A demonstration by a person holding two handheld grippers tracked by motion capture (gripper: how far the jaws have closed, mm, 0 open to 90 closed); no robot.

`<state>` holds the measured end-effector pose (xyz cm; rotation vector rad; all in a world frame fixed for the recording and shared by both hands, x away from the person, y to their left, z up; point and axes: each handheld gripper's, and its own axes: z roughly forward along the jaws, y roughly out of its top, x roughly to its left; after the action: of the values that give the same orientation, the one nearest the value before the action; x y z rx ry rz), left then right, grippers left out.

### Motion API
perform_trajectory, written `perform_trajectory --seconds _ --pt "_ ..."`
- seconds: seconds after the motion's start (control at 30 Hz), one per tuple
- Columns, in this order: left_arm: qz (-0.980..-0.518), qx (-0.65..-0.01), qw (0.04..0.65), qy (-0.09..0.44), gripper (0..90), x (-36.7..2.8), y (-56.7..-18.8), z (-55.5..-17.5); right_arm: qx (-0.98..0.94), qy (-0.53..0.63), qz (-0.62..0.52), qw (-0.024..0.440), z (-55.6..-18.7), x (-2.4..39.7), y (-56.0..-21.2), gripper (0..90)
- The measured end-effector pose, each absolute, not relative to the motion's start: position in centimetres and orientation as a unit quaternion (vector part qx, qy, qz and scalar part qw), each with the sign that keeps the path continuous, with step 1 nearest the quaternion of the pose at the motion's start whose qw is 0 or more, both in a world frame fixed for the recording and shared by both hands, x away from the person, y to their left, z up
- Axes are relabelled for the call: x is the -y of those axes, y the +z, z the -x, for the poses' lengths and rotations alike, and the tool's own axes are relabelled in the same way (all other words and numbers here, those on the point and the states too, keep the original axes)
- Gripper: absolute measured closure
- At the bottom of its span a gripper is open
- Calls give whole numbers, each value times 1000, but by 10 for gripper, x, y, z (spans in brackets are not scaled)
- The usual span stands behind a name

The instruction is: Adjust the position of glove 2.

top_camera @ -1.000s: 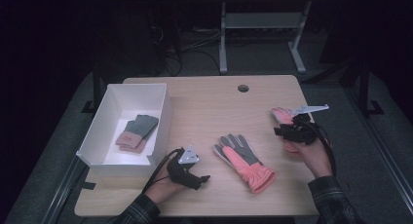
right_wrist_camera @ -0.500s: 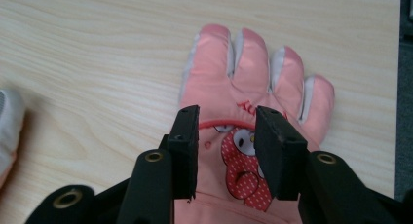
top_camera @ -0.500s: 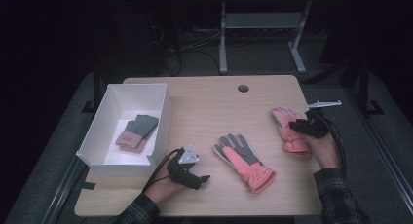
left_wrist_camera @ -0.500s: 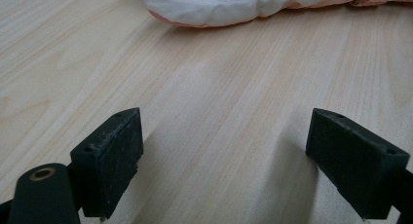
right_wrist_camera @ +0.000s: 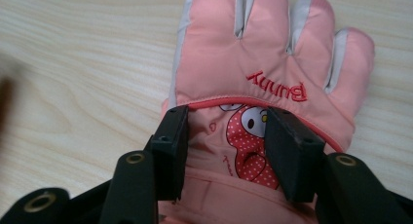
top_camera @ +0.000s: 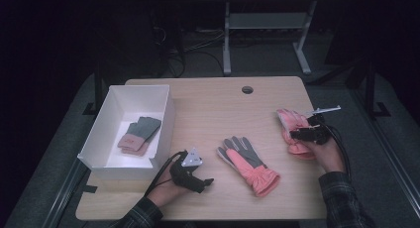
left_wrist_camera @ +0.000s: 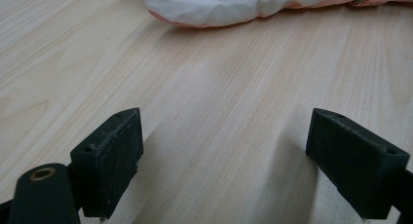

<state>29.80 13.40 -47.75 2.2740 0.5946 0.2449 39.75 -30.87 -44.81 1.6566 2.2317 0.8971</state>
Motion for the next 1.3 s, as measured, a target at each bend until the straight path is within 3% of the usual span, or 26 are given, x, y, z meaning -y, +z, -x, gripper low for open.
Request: perform_trajectory --seconds 0.13,0.3,0.37,0.9,1.3 --pt "-890 -233 379 96 128 -134 -478 -298 -770 290 -555 124 -398 304 -451 593" --pt "-890 -233 379 97 128 -134 -477 -298 -772 294 -550 124 -398 308 -451 817" --pt "-890 -233 379 97 128 -134 -477 -298 -777 296 -541 128 -397 308 -450 846" --pt "-890 -235 379 97 128 -134 -477 -297 -758 351 -539 109 -387 324 -428 865" --pt "-891 -232 378 96 127 -134 -477 -298 -765 389 -503 100 -369 314 -399 865"
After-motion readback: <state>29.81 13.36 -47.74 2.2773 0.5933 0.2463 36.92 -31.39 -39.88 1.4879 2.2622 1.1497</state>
